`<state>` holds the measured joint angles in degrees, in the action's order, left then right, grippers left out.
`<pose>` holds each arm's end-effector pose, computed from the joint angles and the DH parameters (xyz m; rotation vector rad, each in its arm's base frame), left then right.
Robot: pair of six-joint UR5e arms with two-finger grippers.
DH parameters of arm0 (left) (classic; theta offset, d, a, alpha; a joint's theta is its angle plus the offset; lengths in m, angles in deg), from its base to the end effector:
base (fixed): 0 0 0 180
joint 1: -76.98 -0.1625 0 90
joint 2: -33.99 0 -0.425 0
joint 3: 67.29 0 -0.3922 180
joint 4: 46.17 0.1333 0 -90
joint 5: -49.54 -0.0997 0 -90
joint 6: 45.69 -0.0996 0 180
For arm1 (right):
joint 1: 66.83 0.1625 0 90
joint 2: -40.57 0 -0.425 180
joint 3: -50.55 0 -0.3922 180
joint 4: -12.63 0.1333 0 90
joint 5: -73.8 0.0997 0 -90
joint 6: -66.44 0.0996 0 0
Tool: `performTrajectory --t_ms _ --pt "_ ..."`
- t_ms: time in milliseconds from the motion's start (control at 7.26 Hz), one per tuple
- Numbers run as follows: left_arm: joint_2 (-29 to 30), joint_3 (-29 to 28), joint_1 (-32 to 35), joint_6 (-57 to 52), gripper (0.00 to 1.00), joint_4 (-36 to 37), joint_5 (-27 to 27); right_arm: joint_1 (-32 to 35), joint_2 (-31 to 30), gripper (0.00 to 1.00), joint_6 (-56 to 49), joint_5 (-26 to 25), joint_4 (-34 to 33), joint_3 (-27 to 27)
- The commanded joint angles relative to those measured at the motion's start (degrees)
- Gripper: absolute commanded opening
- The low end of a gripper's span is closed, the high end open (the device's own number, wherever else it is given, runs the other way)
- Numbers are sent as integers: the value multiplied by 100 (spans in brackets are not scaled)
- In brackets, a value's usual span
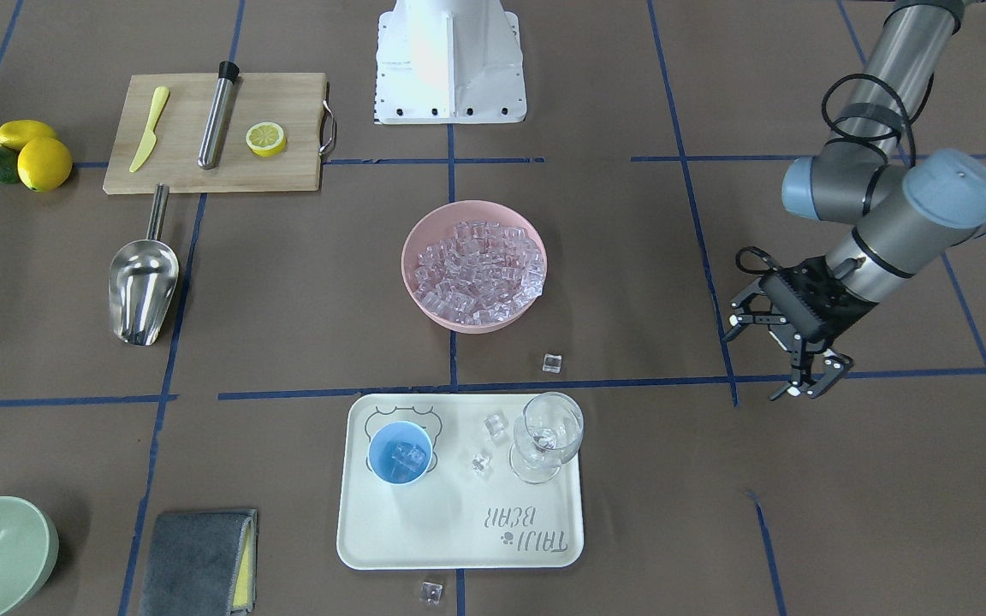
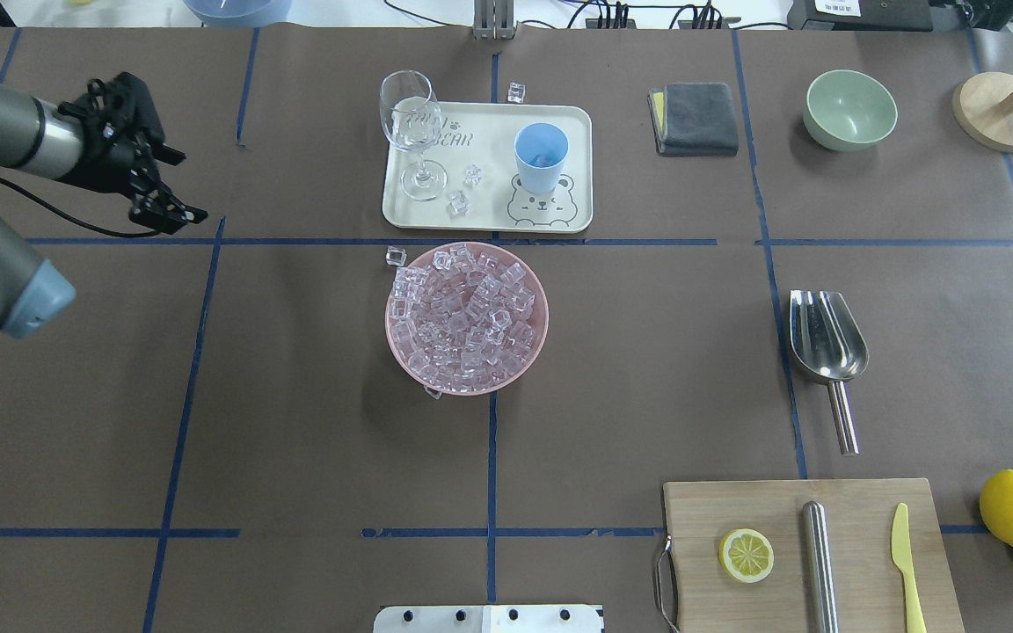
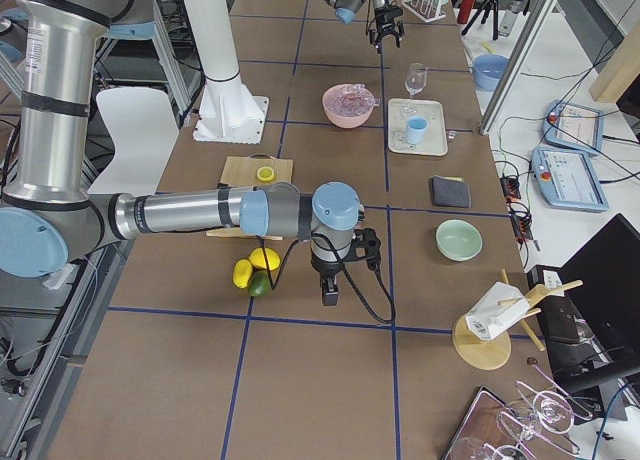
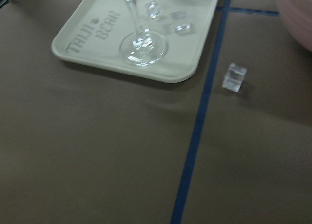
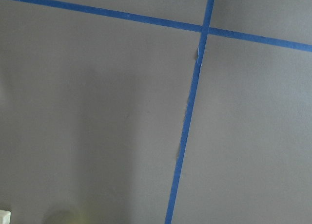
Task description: Put ice in cup with scoop
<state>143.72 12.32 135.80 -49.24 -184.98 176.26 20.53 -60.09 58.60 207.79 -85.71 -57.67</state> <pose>0.2739 -0.5951 0.4563 0.8364 0.8261 0.8616 0.0452 -0.4114 0.6016 0.0219 -0.7685 -0.1686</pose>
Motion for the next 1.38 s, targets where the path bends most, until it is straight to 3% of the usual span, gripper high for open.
performTrajectory --t_ms 0,413,827,1240 --pt "-399 282 1187 3 100 1524 807 0 11 100 211 -119 8 -32" --pt "-453 335 2498 30 100 3986 775 0 11 100 221 -137 8 -41" --pt "-1170 370 3089 12 100 4143 740 0 11 100 230 -136 8 -58" --pt "-1857 433 3258 30 100 4256 740 0 20 100 230 -136 8 -67"
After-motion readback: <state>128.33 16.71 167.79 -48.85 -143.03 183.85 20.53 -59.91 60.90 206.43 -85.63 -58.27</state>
